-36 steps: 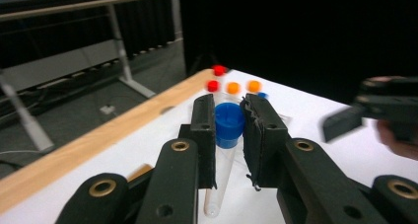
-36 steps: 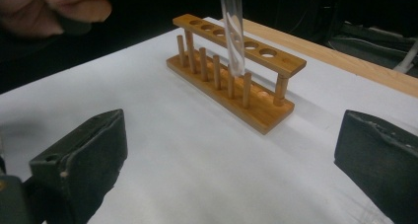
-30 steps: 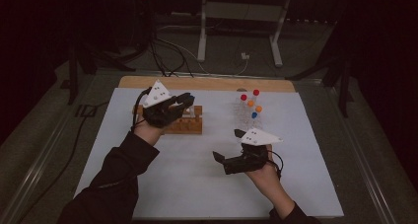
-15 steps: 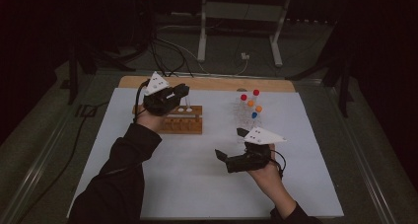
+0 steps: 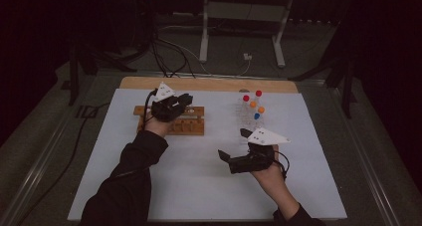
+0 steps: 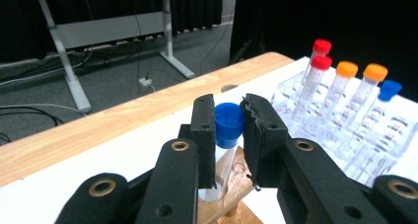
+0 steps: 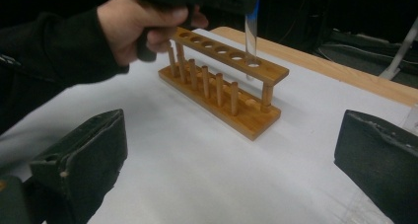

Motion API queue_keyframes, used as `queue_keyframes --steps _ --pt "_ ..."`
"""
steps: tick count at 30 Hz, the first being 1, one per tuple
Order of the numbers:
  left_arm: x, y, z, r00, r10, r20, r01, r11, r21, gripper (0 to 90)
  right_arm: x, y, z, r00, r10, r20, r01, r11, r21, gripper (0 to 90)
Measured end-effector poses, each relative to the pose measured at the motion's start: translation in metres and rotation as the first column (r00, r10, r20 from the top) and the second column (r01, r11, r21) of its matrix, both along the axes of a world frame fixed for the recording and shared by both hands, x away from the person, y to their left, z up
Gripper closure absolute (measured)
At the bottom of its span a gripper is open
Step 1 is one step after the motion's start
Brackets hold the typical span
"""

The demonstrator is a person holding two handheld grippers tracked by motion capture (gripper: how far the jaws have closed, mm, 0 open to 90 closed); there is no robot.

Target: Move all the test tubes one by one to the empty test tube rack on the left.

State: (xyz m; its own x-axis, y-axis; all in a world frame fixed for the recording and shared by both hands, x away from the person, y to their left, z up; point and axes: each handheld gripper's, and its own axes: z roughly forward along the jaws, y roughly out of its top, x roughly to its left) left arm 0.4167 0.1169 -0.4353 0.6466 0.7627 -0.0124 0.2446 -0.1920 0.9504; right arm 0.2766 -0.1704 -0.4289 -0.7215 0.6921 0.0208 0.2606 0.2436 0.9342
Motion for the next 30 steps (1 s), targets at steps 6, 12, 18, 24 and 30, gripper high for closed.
queue_keyframes --steps 6,12,18,24,30 --pt "0.002 -0.002 -0.012 0.9997 0.005 -0.023 -0.004 0.9999 0.014 77.0 0.000 0.000 0.000 1.0000 0.002 -0.006 -0.002 1.0000 -0.002 0.0" --pt "0.004 -0.006 -0.020 0.9988 0.014 -0.046 -0.012 0.9989 0.046 77.0 0.000 -0.001 0.001 1.0000 -0.004 -0.004 0.004 0.9999 0.011 0.0" --pt "0.006 -0.008 -0.023 0.9973 0.019 -0.071 -0.014 0.9976 0.067 76.9 0.000 -0.002 0.002 1.0000 -0.006 -0.001 0.006 0.9999 0.011 0.0" --pt "0.007 -0.009 -0.021 0.9960 0.022 -0.087 -0.015 0.9965 0.082 76.7 0.001 -0.004 0.002 0.9999 -0.015 -0.005 0.015 0.9998 0.014 0.0" --pt "0.007 -0.008 -0.021 0.9942 0.003 -0.107 0.005 0.9971 0.076 67.3 0.002 -0.008 0.005 0.9998 -0.016 0.008 0.016 0.9998 0.009 0.0"
